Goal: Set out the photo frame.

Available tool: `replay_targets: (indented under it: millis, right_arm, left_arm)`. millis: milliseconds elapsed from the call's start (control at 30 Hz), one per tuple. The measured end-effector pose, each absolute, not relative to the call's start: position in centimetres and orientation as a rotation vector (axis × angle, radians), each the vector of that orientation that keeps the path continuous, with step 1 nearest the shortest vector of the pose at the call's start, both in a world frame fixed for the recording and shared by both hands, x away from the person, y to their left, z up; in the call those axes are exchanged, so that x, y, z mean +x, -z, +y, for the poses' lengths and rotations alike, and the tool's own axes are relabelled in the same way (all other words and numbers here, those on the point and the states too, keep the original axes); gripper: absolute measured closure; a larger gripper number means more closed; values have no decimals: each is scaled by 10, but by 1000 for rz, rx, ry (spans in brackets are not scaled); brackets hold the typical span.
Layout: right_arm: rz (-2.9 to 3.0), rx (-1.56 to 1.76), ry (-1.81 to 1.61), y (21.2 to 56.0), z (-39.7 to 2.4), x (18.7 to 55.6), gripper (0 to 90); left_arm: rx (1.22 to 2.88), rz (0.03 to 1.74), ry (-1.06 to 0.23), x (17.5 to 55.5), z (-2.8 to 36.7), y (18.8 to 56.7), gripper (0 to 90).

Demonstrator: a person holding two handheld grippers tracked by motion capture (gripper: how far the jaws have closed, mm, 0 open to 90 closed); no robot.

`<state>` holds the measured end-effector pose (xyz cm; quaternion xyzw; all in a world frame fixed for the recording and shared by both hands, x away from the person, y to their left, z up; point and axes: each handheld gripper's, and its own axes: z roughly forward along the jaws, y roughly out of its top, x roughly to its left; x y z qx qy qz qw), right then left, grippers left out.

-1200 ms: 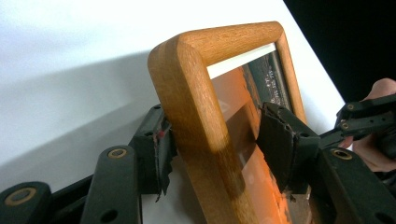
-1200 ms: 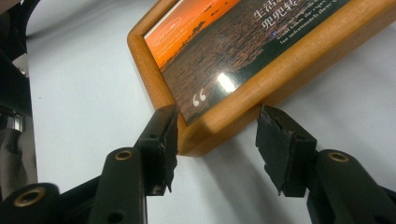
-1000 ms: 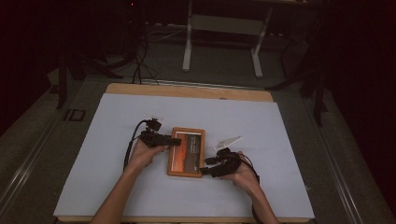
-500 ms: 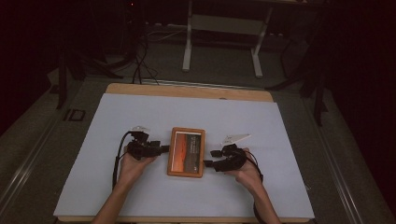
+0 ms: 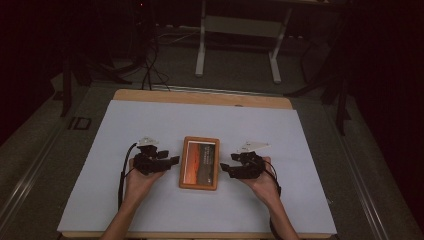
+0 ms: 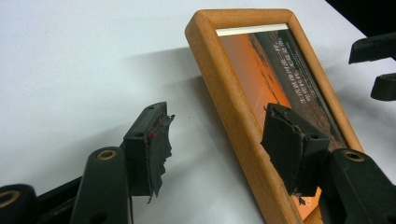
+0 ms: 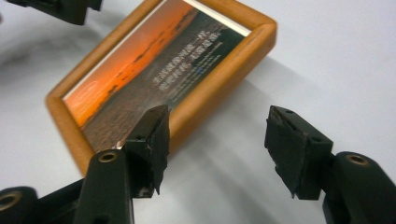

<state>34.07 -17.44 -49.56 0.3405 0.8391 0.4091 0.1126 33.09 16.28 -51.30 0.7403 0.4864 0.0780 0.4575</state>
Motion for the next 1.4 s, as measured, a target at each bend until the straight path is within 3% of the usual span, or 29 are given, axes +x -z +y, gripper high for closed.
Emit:
replay_targets:
  millis: [167, 333, 467, 767, 1400]
  right_arm:
    - [2470, 988, -1207, 492, -171, 340, 340]
    - [2440, 936, -1143, 482, -161, 342, 385]
    - [2452, 850, -1125, 477, -151, 347, 586]
    - [2461, 845, -1100, 473, -137, 365, 886]
    - [2431, 900, -1050, 483, -123, 392, 896]
  left_arm:
    - [1818, 1194, -216, 329, 163, 511, 414]
    - [1812, 1199, -220, 326, 166, 509, 415]
    - [1786, 1195, -146, 324, 168, 508, 414]
    - [1807, 1184, -128, 325, 164, 509, 415]
    - [1861, 1162, -127, 325, 156, 511, 411]
